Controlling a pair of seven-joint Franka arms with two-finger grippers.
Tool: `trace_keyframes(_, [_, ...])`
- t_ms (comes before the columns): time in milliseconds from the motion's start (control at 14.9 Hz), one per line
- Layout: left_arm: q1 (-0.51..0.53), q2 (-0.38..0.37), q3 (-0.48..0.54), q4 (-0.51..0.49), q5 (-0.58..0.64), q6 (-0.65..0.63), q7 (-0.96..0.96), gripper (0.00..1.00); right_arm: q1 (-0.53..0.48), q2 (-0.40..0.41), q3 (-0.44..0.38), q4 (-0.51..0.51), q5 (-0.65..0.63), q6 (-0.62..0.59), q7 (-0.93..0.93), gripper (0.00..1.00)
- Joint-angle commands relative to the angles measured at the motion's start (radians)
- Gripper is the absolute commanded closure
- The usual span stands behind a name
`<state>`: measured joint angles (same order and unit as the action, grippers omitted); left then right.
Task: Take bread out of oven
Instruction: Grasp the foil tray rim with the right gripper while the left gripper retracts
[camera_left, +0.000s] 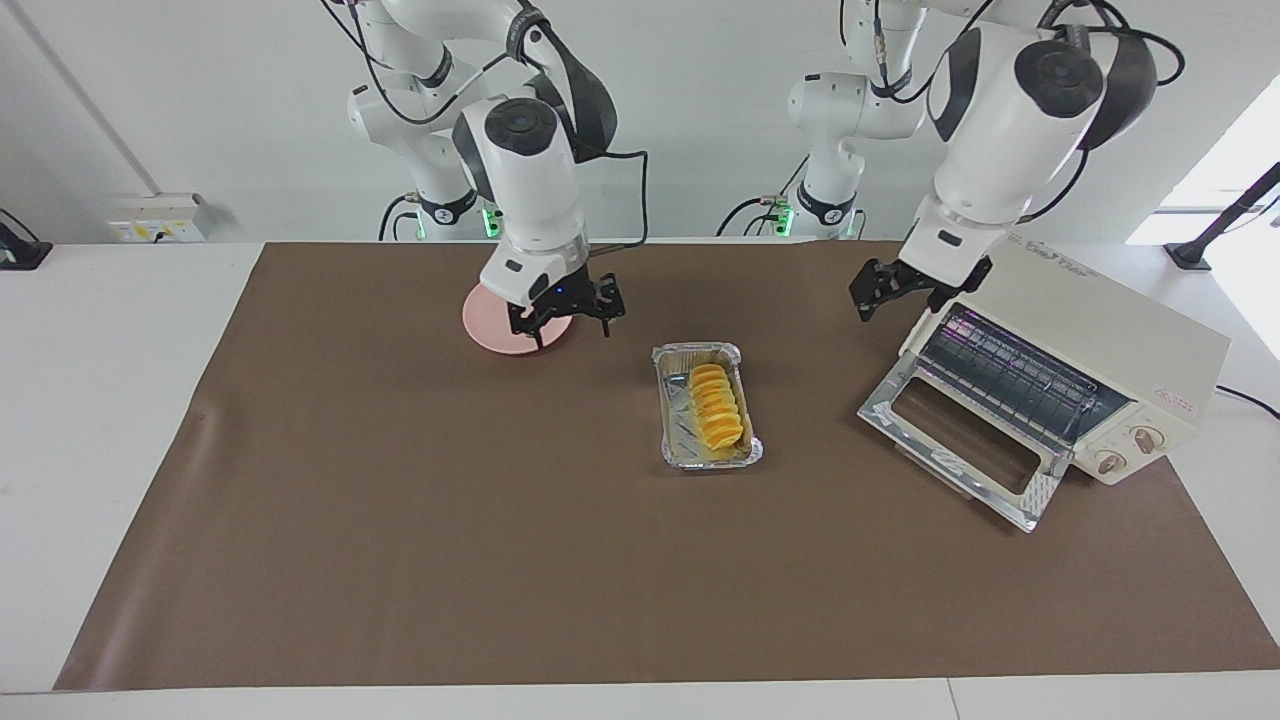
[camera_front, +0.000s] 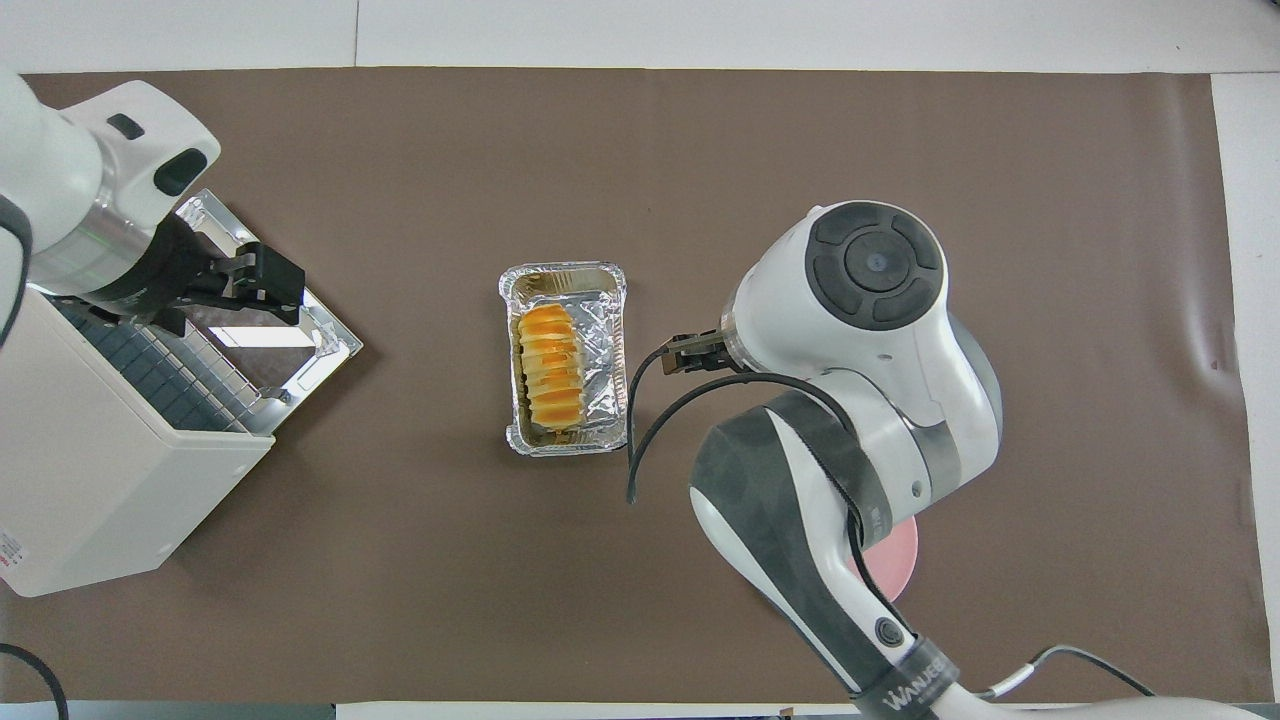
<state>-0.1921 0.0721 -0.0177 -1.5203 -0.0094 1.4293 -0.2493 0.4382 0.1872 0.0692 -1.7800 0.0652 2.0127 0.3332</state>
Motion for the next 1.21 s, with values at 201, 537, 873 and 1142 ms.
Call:
trace_keyframes(201, [0.083, -0.104, -0.014, -0.061, -0.014, -0.079, 0.134, 0.00, 0.063, 0.135, -0.006, 0.060, 0.022, 0.145, 0.076, 0.00])
trace_keyframes(537, [0.088, -0.080, -0.019, -0.048, -0.009, -0.125, 0.185, 0.00, 0.063, 0.218, -0.006, 0.041, 0.019, 0.256, 0.173, 0.00])
trace_keyframes(873, [0.108, -0.064, -0.021, -0.037, -0.011, -0.135, 0.183, 0.00, 0.060, 0.253, -0.006, 0.019, 0.019, 0.294, 0.165, 0.00])
trace_keyframes(1142, [0.115, -0.095, -0.018, -0.123, -0.009, -0.072, 0.185, 0.00, 0.086, 0.253, -0.005, 0.022, 0.037, 0.296, 0.178, 0.00])
